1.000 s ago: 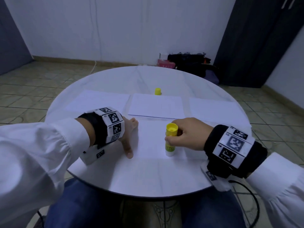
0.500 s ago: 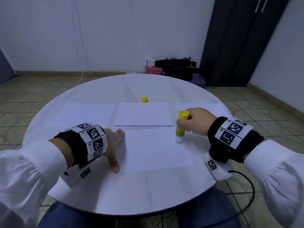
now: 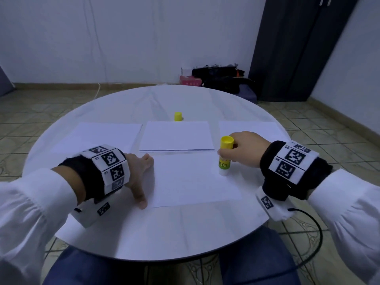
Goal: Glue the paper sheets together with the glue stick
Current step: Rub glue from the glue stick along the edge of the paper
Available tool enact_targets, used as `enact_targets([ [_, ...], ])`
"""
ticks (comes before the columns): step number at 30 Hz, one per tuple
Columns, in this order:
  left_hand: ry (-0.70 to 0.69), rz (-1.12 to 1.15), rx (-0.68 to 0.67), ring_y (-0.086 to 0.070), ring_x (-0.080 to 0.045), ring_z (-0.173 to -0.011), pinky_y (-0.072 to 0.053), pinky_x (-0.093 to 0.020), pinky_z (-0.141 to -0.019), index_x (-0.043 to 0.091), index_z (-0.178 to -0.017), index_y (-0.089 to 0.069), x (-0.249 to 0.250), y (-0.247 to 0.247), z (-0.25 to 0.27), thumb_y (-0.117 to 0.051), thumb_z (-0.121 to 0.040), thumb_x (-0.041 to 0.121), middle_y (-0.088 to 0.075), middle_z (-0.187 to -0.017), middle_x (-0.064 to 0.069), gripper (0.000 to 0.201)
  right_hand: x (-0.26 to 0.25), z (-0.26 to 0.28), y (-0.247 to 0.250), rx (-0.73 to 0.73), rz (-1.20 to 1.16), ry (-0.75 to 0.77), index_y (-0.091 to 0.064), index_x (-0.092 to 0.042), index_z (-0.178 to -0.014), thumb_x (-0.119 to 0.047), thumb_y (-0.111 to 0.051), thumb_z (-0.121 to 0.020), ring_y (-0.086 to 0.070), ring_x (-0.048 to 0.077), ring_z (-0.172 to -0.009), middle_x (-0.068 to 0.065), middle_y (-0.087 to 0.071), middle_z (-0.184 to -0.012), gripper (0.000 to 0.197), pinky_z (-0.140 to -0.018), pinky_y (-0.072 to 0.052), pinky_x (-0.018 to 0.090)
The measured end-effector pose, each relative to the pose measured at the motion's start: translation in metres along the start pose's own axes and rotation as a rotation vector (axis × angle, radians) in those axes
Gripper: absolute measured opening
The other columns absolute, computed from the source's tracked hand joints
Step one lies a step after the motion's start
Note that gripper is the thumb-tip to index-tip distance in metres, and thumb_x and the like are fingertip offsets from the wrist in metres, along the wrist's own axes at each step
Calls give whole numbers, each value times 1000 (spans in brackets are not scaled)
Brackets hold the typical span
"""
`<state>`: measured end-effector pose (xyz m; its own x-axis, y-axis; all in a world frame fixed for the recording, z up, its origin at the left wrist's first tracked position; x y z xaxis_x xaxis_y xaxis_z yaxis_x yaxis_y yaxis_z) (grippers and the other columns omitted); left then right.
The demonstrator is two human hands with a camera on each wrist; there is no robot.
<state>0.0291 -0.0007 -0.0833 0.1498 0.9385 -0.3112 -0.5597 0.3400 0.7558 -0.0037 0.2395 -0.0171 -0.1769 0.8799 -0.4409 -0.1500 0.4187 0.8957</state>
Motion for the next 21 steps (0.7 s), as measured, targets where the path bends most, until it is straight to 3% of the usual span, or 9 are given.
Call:
enact_targets([
  [9, -1, 53, -4, -44, -23, -129, -38, -39, -105, 23, -150, 3, -8, -5, -11, -82, -54, 62, -36, -146, -1, 134, 5, 39, -3, -11, -18, 38, -60, 0, -89, -34, -60, -85, -48, 15, -70, 3, -56, -79, 34, -64, -38, 28],
  [12, -4, 79, 14, -40, -23, -132, -36, -36, -105, 25, -151, 5, -11, -7, -12, -82, -55, 62, -34, -148, -1, 134, 6, 49, -5, -35, -20, 50, -60, -1, -88, -34, -61, -84, -48, 14, -69, 3, -57, -78, 33, -64, -39, 28],
  [15, -15, 108, 34, -36, -23, -134, -35, -38, -107, 25, -151, 7, -15, -10, -14, -81, -54, 64, -31, -148, -2, 136, 11, 52, -3, -78, -78, 46, -63, -3, -87, -31, -64, -82, -55, 14, -66, 7, -64, -80, 29, -67, -48, 32],
  [18, -40, 134, 43, -29, -22, -140, -31, -42, -111, 26, -151, 8, -17, -10, -14, -83, -53, 63, -21, -154, -2, 139, 26, 46, 11, -53, -275, -2, -63, -11, -90, -18, -71, -78, -60, 10, -57, 3, -70, -71, 16, -51, -45, 18],
  [21, -92, 106, 31, -9, -16, -147, -19, -41, -117, 23, -152, 12, -15, -10, -11, -82, -60, 58, 8, -160, 8, 136, 47, 30, 20, 37, -419, -62, -52, -15, -101, -4, -66, -78, -57, 15, -66, -1, -68, -70, 29, -55, -39, 22],
])
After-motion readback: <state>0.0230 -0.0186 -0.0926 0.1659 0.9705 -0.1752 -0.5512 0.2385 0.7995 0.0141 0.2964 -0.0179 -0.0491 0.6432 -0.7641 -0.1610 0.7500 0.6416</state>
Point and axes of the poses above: each hand's wrist, its own z-axis away from the middle knuckle, its own y-axis out of the back of the hand, x = y × z, the point moved 9 cm from there along -z, towards the middle knuckle
